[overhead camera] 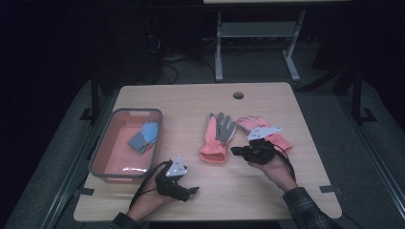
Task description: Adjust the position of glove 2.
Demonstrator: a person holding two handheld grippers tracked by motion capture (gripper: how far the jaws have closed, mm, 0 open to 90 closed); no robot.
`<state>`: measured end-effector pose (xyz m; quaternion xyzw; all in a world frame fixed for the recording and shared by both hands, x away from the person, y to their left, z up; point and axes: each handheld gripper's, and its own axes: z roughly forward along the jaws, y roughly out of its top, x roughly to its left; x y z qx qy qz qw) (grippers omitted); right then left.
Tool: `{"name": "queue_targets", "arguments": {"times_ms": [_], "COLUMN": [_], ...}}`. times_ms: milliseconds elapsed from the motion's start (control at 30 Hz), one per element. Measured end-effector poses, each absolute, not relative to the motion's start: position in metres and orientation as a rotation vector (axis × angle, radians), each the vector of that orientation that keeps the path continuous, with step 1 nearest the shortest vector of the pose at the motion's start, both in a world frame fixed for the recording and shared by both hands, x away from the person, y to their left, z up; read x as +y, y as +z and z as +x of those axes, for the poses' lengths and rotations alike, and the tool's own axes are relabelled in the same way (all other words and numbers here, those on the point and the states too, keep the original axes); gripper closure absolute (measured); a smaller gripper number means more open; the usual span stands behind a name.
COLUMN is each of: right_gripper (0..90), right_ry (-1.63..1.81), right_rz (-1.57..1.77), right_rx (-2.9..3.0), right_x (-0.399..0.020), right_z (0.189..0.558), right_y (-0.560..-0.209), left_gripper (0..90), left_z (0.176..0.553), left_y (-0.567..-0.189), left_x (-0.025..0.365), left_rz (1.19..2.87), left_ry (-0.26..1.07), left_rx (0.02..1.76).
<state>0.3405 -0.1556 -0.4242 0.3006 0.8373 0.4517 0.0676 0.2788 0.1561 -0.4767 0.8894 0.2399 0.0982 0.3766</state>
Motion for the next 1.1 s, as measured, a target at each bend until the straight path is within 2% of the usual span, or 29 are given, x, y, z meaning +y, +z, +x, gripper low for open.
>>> {"name": "queue_targets", "arguments": {"times_ms": [700,1100], "right_gripper": [90.0,90.0], "right_ry": [1.343,1.29], "right_rz": [0.857,0.914], "right_rx": [2.59,2.62], "right_x": [-0.09,-0.109], "right_z": [0.374,0.368], "right_y": [-0.431,-0.437], "left_gripper": [12.3,12.3], "left_z": [0.279,0.279], "left_y": [-0.477,-0.477], "left_x": [0.156,0.156], "left_rz": [2.28,2.281], "left_ry": [0.252,0.253], "left_rx": [0.605,0.605]}}
